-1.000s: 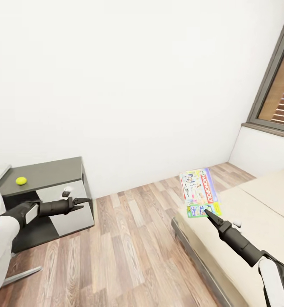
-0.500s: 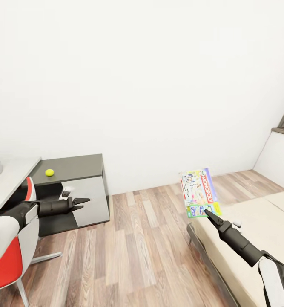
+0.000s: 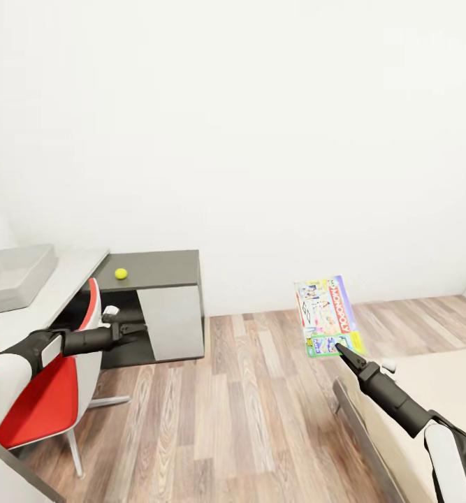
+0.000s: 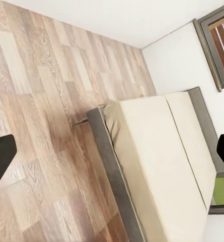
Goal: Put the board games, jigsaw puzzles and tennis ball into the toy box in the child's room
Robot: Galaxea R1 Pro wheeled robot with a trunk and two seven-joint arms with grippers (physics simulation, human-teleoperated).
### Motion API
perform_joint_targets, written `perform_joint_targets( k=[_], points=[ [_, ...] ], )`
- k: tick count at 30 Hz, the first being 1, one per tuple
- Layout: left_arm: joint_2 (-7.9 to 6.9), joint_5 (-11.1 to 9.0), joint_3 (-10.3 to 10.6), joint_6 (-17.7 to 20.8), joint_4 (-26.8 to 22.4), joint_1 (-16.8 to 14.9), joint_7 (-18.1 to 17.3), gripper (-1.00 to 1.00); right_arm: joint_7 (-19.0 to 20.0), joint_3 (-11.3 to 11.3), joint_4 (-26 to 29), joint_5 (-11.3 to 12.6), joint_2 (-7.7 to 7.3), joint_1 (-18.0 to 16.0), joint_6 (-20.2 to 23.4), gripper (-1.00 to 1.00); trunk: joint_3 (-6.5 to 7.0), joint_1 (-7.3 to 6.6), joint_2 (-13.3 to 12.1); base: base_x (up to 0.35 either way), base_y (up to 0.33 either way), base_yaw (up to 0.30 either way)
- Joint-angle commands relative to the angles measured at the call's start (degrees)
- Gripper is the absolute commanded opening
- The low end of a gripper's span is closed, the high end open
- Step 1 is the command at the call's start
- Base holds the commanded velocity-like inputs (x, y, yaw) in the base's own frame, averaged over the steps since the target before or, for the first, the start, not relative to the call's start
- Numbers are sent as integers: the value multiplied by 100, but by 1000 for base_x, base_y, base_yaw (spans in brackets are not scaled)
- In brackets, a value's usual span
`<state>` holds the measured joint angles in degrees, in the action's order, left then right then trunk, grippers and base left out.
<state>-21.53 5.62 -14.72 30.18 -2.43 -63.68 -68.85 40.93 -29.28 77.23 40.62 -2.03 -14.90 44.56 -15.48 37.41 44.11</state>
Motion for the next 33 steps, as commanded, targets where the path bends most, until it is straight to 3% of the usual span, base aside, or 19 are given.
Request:
perform_joint_targets(
  k=[1,18,33],
  points=[
    [2,60,-51,48,-4,-5,-18,100,12,-8,3,41,1,-5,42,-100,-8,1,7,0,-32,292],
    [9,69,-57,41,-4,-5,13,100,-40,5,3,25,14,-5,-6,-100,-8,1,7,0,-259,292],
    [9,62,-57,40,-4,-5,47,100,-73,-8,2,79,-36,-5,-69,-100,-8,1,7,0,-21,292]
  ],
)
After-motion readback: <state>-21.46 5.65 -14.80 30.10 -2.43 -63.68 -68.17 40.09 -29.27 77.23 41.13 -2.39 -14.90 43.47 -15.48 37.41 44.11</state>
